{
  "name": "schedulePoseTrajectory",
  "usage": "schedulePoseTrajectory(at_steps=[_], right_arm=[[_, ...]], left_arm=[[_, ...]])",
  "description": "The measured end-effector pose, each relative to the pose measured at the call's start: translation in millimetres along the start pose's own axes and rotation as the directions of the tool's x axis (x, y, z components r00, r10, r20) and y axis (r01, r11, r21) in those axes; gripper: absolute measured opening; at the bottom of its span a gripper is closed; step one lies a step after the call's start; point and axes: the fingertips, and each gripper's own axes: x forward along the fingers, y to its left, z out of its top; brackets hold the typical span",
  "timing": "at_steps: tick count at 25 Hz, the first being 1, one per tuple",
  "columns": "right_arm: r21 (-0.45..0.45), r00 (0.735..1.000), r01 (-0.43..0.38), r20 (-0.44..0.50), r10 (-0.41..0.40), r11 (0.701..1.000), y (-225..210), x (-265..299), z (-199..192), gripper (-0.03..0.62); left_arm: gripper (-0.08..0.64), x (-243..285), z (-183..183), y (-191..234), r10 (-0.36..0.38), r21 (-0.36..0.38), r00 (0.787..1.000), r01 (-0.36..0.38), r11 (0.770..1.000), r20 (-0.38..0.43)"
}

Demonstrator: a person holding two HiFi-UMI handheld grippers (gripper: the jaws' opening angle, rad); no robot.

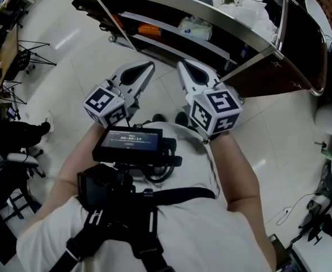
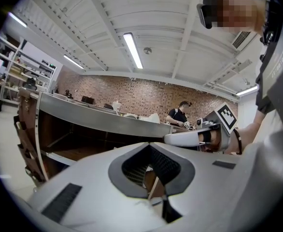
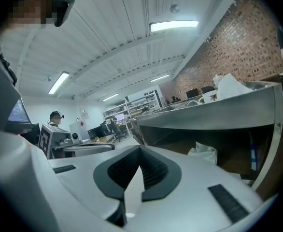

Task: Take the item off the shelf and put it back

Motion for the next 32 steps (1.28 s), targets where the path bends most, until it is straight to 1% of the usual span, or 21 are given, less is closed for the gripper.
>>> schedulePoseTrajectory(at_steps=[5, 11, 15, 19, 26, 29, 32], right_arm=[[0.003, 1.0, 0.002, -0.007, -0.002, 1.0, 3, 6, -2, 0.002], [0.005, 1.0, -0.003, -0.013, 0.003, 1.0, 16, 15, -6, 0.002], [-0.006, 1.0, 0.004, -0.013, -0.004, 1.0, 23, 18, -7, 0.002], [-0.009, 1.0, 0.006, -0.003, -0.006, 1.0, 31, 18, -8, 0.002], [-0.019, 1.0, 0.002, 0.015, -0.002, 1.0, 38, 18, -7, 0.0], [-0.034, 1.0, -0.006, 0.027, 0.007, 0.999, 41, 19, -4, 0.0], [-0.058, 0.999, -0.009, 0.032, 0.011, 0.998, 43, 20, -1, 0.0]], left_arm=[[0.006, -2, -3, 6, -0.007, 0.003, 1.0, 0.007, 1.0, 0.008], [0.006, -13, -5, 12, -0.019, -0.021, 0.999, 0.02, 1.0, 0.027], [0.006, -21, -11, 18, -0.024, -0.032, 1.0, 0.025, 0.999, 0.019], [0.006, -26, -9, 17, -0.031, -0.057, 0.999, 0.032, 0.998, 0.013], [0.006, -28, -10, 19, -0.053, -0.041, 0.998, 0.054, 0.998, 0.017], [0.006, -28, -7, 18, -0.053, -0.054, 0.998, 0.054, 0.997, 0.013], [0.006, -29, -9, 24, -0.053, -0.036, 0.998, 0.054, 0.998, 0.019]])
